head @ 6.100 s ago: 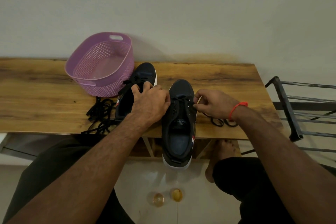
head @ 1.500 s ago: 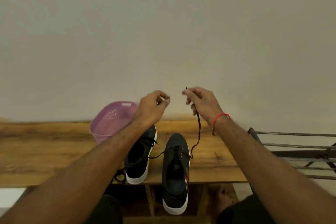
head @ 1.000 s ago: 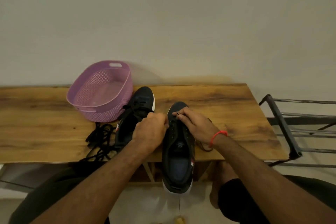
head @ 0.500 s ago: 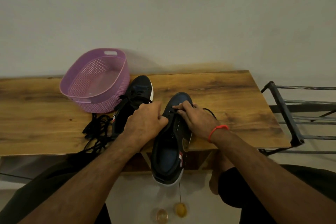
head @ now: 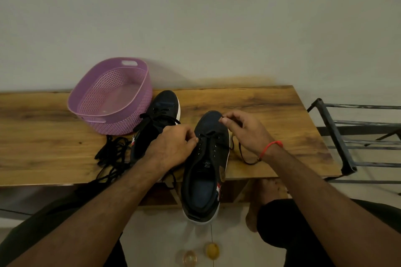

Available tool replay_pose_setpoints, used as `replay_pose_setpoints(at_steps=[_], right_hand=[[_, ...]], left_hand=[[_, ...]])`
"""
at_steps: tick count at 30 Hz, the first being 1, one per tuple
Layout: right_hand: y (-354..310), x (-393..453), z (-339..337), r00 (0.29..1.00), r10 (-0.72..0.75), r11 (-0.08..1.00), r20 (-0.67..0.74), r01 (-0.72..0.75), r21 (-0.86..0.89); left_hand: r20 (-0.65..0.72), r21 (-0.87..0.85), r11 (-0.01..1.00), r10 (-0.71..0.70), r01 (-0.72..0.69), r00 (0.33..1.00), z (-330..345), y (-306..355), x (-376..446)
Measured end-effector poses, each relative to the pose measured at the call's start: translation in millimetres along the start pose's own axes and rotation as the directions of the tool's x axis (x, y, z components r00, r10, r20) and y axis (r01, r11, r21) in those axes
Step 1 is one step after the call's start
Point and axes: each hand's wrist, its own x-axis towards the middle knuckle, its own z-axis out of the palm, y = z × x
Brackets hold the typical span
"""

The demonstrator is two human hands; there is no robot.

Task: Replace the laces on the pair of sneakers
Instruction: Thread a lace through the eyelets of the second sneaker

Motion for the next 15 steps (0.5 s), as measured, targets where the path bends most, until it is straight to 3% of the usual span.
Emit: replay_pose_setpoints(at_steps=[4,13,15], right_hand=[[1.4,-3.3,11.2,0.989,0.018,0.982,0.143,0.009,-0.186],[-0.6,-6.6,18.5,0.993,0.014,0.959,0.119,0.021,-0.284],[-5.6,-3.2,20.9,0.987,0.008,0.922,0.160,0.055,-0.384]], left_hand=[[-0.018,0.092,0.995,0.027,-0.025,0.999,0.1,6.9,1.8],[-0.023,0.128,0.991,0.038,-0.035,0.999,0.6,10.5,0.0],[-0.028,0.115,0.993,0.030,-0.027,0.999,0.8,10.1,-0.3]])
